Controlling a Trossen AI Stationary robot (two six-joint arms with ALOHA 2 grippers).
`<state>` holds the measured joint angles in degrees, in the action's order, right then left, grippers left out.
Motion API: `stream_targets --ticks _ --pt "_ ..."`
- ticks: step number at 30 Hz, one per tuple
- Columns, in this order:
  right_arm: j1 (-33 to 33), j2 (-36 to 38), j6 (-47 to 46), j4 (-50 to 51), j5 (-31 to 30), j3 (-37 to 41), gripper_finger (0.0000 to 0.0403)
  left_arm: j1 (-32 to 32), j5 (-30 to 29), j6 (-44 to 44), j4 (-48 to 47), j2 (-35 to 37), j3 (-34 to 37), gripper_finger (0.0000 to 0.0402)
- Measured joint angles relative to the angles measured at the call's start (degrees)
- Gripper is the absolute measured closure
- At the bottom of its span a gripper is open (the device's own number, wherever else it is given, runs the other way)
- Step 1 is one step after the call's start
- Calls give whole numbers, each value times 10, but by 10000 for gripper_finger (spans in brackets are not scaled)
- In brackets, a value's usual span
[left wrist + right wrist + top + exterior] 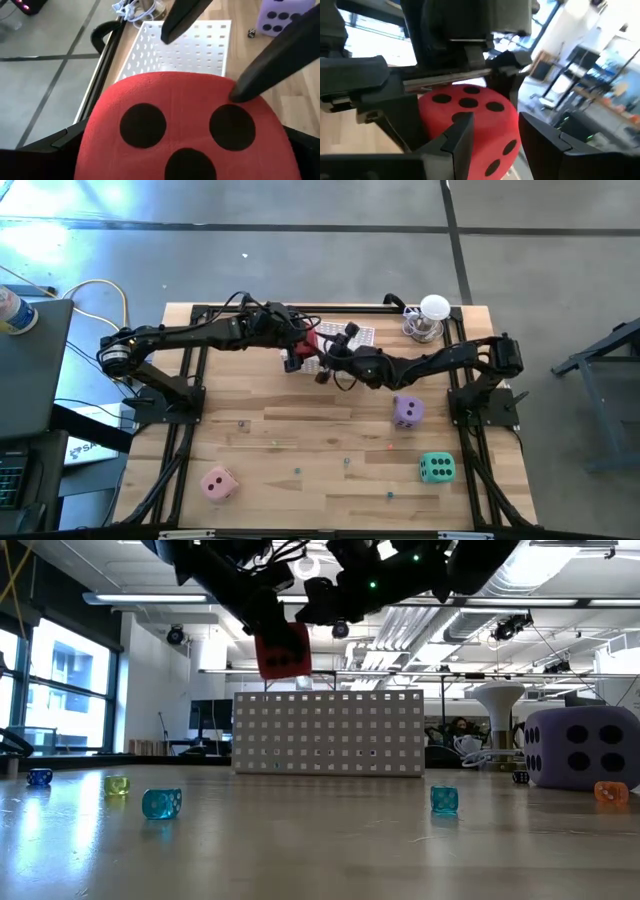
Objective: Pick & Place Dice
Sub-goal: Put the big red die into the white bin
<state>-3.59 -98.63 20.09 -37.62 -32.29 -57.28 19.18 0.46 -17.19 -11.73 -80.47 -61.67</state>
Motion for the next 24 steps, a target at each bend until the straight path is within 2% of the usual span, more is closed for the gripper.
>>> stream_targets --ticks 7,18,24 --pt "-28 2 -93 69 15 -1 254 1 -11 -1 -2 -1 1 2" --pt "-27 1 -99 100 6 0 254 0 -12 2 -5 -7 1 2" --pt "-28 0 -117 129 0 1 254 0 -19 1 2 -34 1 2"
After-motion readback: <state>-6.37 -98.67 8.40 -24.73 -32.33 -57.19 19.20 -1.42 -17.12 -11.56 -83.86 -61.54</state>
